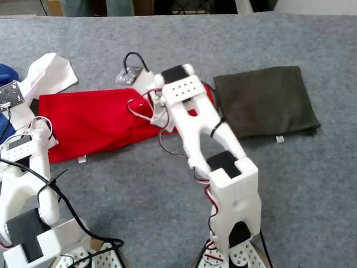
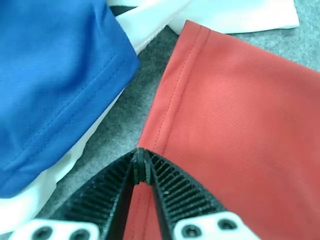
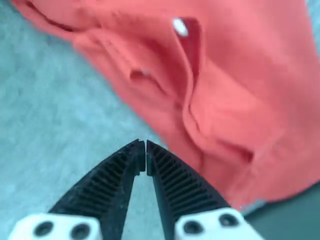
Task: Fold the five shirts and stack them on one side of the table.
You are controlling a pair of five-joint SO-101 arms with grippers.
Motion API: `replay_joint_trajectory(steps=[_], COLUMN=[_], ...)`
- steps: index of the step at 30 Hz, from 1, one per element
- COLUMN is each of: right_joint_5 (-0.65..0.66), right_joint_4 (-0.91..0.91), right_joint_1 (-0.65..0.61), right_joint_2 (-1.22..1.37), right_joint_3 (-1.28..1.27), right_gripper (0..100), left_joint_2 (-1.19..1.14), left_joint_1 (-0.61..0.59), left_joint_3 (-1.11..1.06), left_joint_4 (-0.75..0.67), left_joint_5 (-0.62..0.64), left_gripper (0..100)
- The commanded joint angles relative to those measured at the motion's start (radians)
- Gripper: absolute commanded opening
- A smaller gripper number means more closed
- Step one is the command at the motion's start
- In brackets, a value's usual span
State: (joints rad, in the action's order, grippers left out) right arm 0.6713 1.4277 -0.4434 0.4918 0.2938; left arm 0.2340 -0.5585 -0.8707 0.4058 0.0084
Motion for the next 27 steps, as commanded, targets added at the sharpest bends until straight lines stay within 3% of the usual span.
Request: replay_joint_trajectory(steps=[1,21,27], right_joint_5=[-0.009,-0.008,-0.02], right_joint_4=[-0.091,-0.302,-0.103], right_joint_1=[-0.021,0.015,0.066], right_joint_2=[0.005,0.444,0.467], right_joint_3=[-0.004,0.509,0.78], right_gripper=[1.5,1.5,1.5], left_joint_2=[0.003,0.003,0.003], left_joint_1=[0.008,0.008,0.008], left_joint_3=[0.027,0.025,0.024], left_joint_4=[-0.02,-0.02,-0.02], left_joint_5=[0.002,0.0,0.0], left_gripper=[3,3,3])
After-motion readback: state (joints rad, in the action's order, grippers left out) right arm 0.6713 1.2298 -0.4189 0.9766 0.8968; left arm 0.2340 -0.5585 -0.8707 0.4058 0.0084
